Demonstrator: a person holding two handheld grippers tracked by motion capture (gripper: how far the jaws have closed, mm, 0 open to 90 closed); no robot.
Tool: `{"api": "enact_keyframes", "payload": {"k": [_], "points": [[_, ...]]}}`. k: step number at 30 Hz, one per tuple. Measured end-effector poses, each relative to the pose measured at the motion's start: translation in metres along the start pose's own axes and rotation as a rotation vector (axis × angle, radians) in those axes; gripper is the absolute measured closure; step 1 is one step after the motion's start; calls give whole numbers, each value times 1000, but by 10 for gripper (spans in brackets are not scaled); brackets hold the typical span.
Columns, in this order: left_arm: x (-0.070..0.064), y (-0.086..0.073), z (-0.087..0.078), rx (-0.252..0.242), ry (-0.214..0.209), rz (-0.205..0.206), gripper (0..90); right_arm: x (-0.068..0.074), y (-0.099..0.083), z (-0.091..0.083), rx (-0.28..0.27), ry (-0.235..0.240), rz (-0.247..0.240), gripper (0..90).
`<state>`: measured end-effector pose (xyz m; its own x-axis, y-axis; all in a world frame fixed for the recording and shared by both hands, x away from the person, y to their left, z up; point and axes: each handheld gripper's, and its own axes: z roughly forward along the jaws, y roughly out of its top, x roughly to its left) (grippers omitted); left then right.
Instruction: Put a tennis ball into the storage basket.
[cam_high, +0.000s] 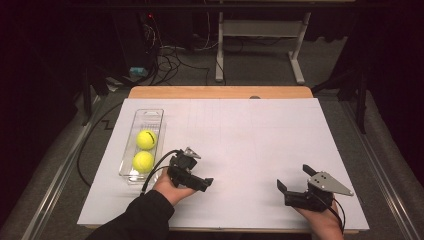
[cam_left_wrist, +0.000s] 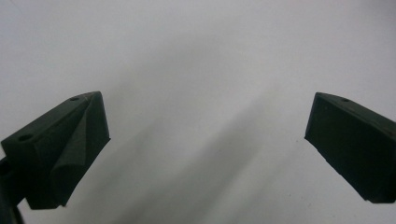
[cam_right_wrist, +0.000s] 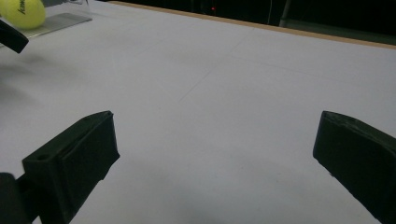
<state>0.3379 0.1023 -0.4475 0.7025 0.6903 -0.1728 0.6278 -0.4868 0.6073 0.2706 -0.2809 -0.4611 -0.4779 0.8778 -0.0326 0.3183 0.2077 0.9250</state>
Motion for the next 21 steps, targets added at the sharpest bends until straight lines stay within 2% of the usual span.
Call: {"api": "enact_keyframes", "payload": {"k": [3, 5, 6, 7, 9, 11, 13, 16, 18, 20, 21], "points": [[1, -11, -6, -118, 18, 11, 1, 1, 0, 0, -6, 5, 2, 0], [6, -20, -11, -194, 4, 6, 0, 3, 0, 0, -10, 9, 4, 0], [8, -23, -13, -212, -1, 4, 0, 5, 1, 0, -11, 9, 2, 0], [10, -28, -15, -257, -8, 5, 0, 6, 1, 0, -12, 13, 2, 0], [11, -34, -20, -312, -13, 21, 2, 9, 1, 0, -20, 18, 4, 0], [11, -38, -27, -352, -19, 35, 2, 13, 2, -1, -25, 18, 6, 0], [12, -41, -31, -384, -58, 30, 3, 15, 2, -2, -30, 18, 20, 0], [11, -47, -37, -442, -47, 57, 3, 18, 2, -5, -38, 14, 26, 0], [12, -49, -39, -454, -52, 53, 3, 19, 2, -10, -45, 4, 31, 0], [12, -50, -40, -469, -79, 44, 2, 19, 2, -15, -53, -6, 32, 0], [12, -50, -40, -473, -68, 53, 2, 18, 1, -16, -59, -11, 37, 0]]}}
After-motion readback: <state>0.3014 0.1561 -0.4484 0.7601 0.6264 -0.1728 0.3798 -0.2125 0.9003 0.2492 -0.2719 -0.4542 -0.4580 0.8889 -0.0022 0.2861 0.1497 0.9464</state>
